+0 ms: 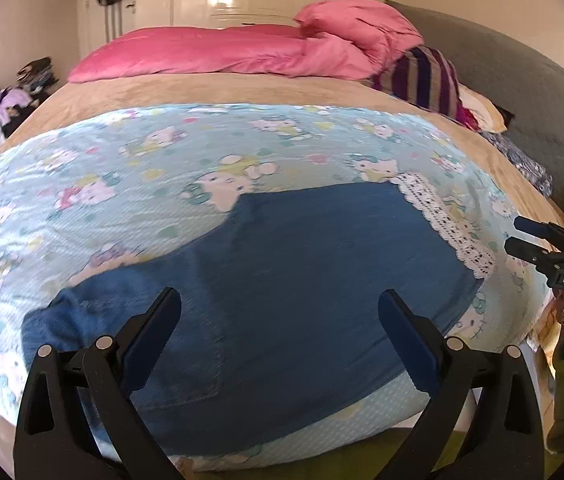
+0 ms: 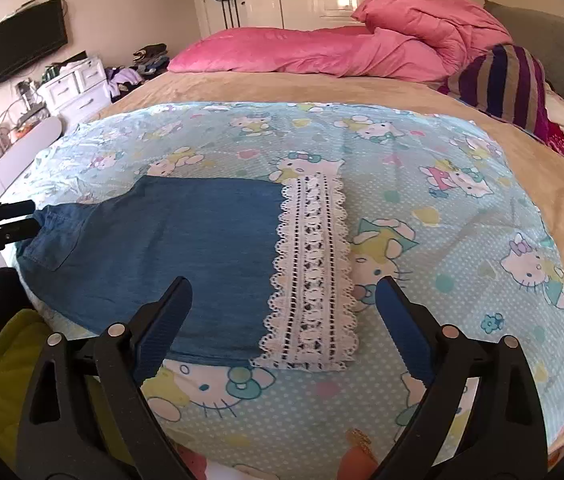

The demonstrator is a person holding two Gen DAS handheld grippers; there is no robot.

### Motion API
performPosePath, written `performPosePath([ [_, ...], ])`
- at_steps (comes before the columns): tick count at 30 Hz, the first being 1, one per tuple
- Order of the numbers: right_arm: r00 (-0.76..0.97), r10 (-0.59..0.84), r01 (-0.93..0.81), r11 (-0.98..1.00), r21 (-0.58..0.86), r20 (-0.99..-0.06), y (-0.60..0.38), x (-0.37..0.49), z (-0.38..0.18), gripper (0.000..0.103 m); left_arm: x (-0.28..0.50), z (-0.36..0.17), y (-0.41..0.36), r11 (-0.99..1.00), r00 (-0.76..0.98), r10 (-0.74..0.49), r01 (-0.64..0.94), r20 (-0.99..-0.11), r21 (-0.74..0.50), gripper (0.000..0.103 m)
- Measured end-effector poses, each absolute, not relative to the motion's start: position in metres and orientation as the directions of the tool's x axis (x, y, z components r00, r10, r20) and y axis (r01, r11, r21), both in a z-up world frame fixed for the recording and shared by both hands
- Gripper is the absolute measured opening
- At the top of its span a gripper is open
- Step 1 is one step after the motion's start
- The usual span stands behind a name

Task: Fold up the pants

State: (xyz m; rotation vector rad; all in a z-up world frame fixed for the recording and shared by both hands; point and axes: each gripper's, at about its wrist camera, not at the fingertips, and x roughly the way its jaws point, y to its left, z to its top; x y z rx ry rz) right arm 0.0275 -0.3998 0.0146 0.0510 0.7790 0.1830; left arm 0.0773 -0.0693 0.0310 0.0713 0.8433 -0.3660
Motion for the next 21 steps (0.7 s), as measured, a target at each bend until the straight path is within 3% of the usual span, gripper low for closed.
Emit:
performPosePath([
  [21,0.648,0.241,-0.082,0.965,0.249,-0.722,-0.42,0.032,-0.021,0.087,0.171,0.029,-0.203,0.831,0.515,-0.37,0.556,-0.773,-0.027,0.098],
])
